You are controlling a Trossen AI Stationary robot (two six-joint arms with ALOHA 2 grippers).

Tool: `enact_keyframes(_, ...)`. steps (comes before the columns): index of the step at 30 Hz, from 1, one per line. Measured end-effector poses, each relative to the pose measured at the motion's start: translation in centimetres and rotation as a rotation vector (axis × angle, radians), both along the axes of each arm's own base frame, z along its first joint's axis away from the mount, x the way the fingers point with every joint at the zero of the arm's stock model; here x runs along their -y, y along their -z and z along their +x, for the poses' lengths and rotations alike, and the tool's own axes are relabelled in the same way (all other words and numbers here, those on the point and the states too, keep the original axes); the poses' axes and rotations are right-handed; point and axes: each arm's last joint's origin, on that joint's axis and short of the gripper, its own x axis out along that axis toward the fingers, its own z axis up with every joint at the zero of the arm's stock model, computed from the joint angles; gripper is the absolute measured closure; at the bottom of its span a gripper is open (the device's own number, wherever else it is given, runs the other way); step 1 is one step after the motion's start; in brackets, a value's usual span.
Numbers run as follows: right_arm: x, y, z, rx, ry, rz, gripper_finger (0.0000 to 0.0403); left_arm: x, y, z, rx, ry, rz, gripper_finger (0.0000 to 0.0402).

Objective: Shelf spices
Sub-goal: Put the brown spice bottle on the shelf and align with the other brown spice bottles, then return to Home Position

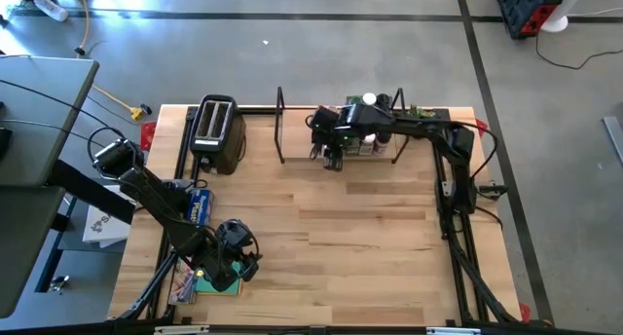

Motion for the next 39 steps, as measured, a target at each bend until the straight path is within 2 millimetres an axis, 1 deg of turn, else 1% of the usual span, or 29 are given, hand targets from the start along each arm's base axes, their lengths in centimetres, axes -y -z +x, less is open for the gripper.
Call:
enact_keyframes(5, 1.3, 0.9, 0.0, 0.001, 0.089, 0.011, 0.0244, 0.0, 0.0, 0.0, -0.002, -0.004, -0.015, 0.0138)
enact_keyframes(8, 1.8, 1.1, 0.2, 0.024, 0.098, 0.021, 0.0244, 0.0, 0.0, 0.0, -0.002, -0.004, -0.014, 0.0138)
enact_keyframes(12, 2.0, 1.9, 0.3, -0.001, 0.129, 0.009, 0.0244, 0.0, 0.0, 0.0, -0.004, -0.004, -0.015, 0.0138)
enact_keyframes(14, 2.0, 1.9, 0.4, 0.005, 0.138, -0.001, 0.0244, 0.1, 0.0, 0.0, -0.002, -0.008, -0.019, 0.0138)
enact_keyframes(15, 2.1, 1.9, 0.4, 0.002, 0.14, -0.007, 0.024, 0.0, 0.0, 0.0, -0.003, -0.009, -0.019, 0.0138)
enact_keyframes(19, 2.1, 1.9, 0.4, 0.0, 0.144, -0.025, 0.0201, 0.0, 0.0, 0.0, -0.003, -0.017, -0.022, 0.0138)
enact_keyframes(21, 2.1, 1.9, 0.4, 0.005, 0.155, -0.025, 0.0189, 0.0, 0.0, 0.0, -0.002, -0.018, -0.023, 0.0138)
enact_keyframes(28, 2.1, 1.9, 0.4, 0.008, 0.192, -0.011, 0.0182, 0.0, 0.0, 0.0, 0.001, -0.024, -0.028, 0.0138)
enact_keyframes(30, 2.0, 1.6, 0.3, -0.001, 0.202, -0.002, 0.0181, 0.0, 0.0, 0.0, 0.002, -0.024, -0.029, 0.0138)
enact_keyframes(33, 2.1, 0.6, 0.4, -0.002, 0.218, 0.006, 0.018, 0.0, 0.0, 0.0, 0.002, -0.024, -0.03, 0.0138)
enact_keyframes(36, 2.0, -0.9, 0.4, -0.009, 0.217, 0.008, 0.018, 0.0, 0.0, 0.0, 0.003, -0.025, -0.029, 0.0138)
enact_keyframes(39, 1.9, -2.9, 0.3, -0.014, 0.216, 0.009, 0.0179, 0.0, 0.0, 0.0, 0.003, -0.025, -0.028, 0.0138)
